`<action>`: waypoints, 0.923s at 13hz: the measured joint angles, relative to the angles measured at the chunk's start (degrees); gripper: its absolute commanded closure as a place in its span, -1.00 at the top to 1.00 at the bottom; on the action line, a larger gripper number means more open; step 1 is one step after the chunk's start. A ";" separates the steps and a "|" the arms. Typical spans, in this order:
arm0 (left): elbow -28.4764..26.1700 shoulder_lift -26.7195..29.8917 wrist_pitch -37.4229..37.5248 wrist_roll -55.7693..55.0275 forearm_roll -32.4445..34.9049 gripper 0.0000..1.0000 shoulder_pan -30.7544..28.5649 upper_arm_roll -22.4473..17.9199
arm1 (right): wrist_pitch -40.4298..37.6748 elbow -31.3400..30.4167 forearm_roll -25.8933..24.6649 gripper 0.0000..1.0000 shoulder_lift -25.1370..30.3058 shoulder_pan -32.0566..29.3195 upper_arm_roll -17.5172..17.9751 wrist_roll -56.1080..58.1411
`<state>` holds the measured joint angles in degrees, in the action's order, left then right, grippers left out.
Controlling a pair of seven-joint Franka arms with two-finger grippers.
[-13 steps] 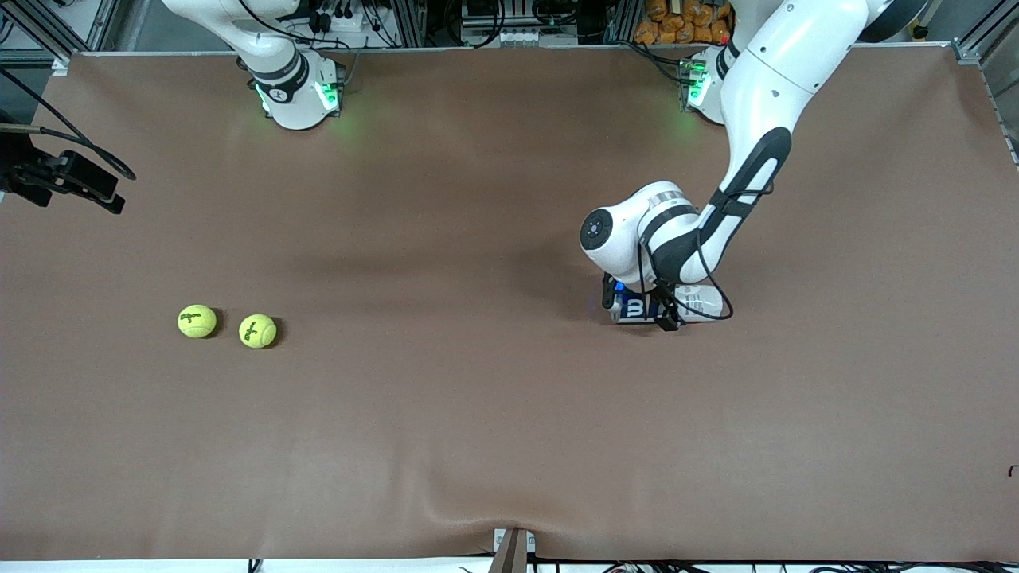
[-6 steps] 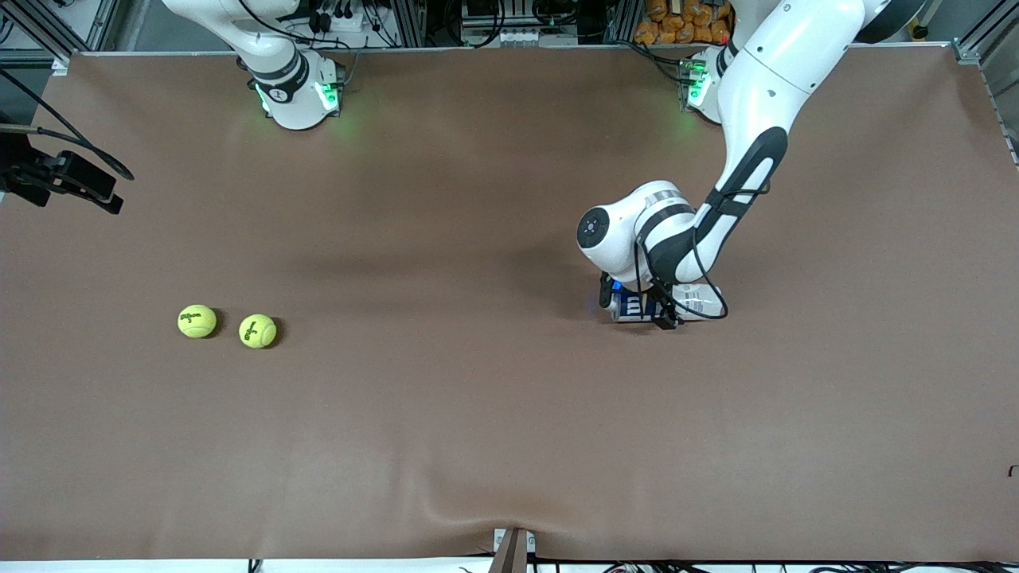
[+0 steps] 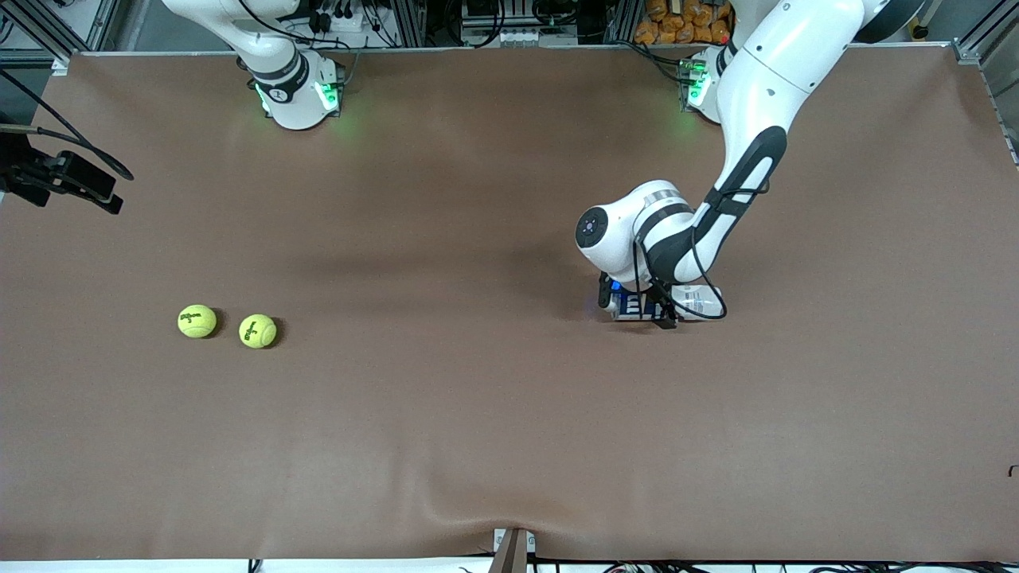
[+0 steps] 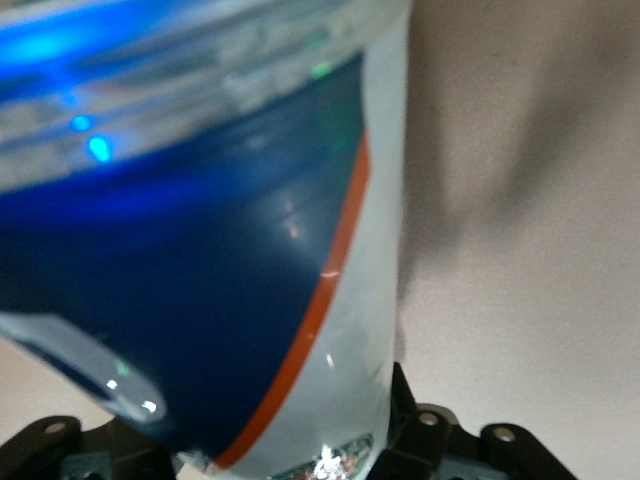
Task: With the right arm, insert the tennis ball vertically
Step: 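Grasp the can with the left gripper and tip it upright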
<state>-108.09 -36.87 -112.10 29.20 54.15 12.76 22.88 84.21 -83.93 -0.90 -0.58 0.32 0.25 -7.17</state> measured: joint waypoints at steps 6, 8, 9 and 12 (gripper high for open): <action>0.16 -0.01 -0.01 0.00 0.00 0.29 0.04 0.00 | 0.00 0.00 0.00 1.00 0.00 -0.10 -0.02 0.00; 0.27 -0.01 -0.02 0.00 0.00 0.29 0.10 0.00 | 0.00 0.00 0.00 1.00 -0.01 -0.11 -0.02 0.00; 0.40 -0.02 -0.14 0.00 0.00 0.29 0.12 0.00 | 0.00 0.00 0.00 1.00 -0.01 -0.12 -0.02 0.00; 1.18 -0.16 -0.29 0.00 0.00 0.29 0.26 0.00 | 0.00 0.00 0.00 1.00 -0.02 -0.12 -0.02 0.00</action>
<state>-106.90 -37.03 -112.40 29.20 54.15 13.01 22.89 84.21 -83.93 -0.90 -0.59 0.20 0.22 -7.16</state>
